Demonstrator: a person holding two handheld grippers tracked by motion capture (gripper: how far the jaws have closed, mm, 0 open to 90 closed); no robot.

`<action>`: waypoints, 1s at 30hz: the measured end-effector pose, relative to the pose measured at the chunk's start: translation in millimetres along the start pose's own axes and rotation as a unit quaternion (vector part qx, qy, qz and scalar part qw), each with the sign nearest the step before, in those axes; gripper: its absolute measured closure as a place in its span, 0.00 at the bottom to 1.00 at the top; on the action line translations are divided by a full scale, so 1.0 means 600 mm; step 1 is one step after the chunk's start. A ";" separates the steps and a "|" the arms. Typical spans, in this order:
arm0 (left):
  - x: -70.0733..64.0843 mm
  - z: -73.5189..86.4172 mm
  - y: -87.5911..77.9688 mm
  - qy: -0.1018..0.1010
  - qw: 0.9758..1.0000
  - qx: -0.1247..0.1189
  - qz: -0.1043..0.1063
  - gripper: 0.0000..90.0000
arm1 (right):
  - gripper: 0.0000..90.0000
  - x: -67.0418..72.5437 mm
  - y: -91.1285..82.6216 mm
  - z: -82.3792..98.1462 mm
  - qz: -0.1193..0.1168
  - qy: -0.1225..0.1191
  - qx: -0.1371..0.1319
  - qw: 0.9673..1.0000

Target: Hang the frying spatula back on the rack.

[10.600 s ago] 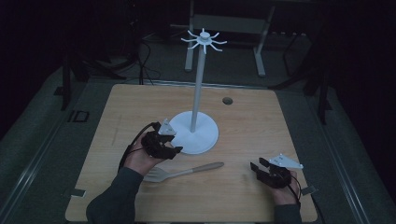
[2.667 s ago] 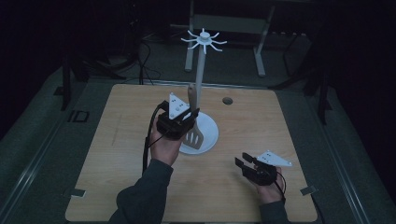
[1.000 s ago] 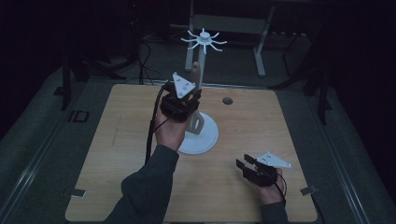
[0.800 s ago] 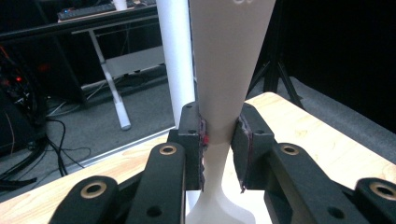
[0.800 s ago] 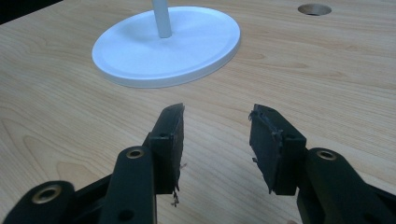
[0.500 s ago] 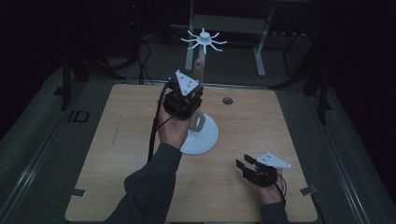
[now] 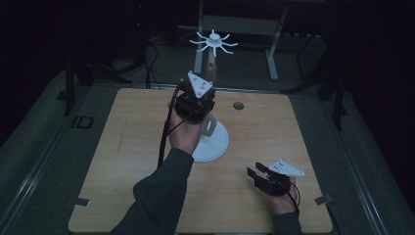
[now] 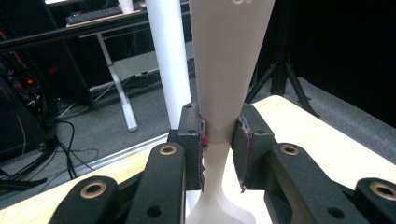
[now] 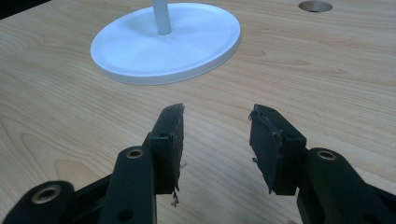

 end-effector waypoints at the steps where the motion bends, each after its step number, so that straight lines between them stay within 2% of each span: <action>1: 0.000 -0.001 0.001 0.001 1.000 0.000 -0.001 0.83 | 0.60 0.000 0.000 0.000 0.000 0.000 0.000 1.000; 19: 0.003 -0.007 0.018 0.004 1.000 0.021 -0.013 0.83 | 0.60 0.000 0.001 0.001 -0.001 0.001 0.002 1.000; 25: 0.006 -0.016 0.020 0.007 1.000 0.024 -0.019 0.83 | 0.60 -0.001 0.001 0.001 0.000 0.001 0.003 1.000; 30: 0.011 -0.018 0.026 0.003 0.999 0.030 -0.022 0.83 | 0.60 -0.002 0.001 0.001 -0.001 0.001 0.003 1.000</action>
Point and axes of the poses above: each handheld gripper's, and its own axes: y roughly forward along the jaws, z roughly out of its underside, x roughly to its left, the point moved 5 cm from there along y, roughly forward along the jaws, and after that the axes turned 14 degrees about y, right-handed, at the moved point
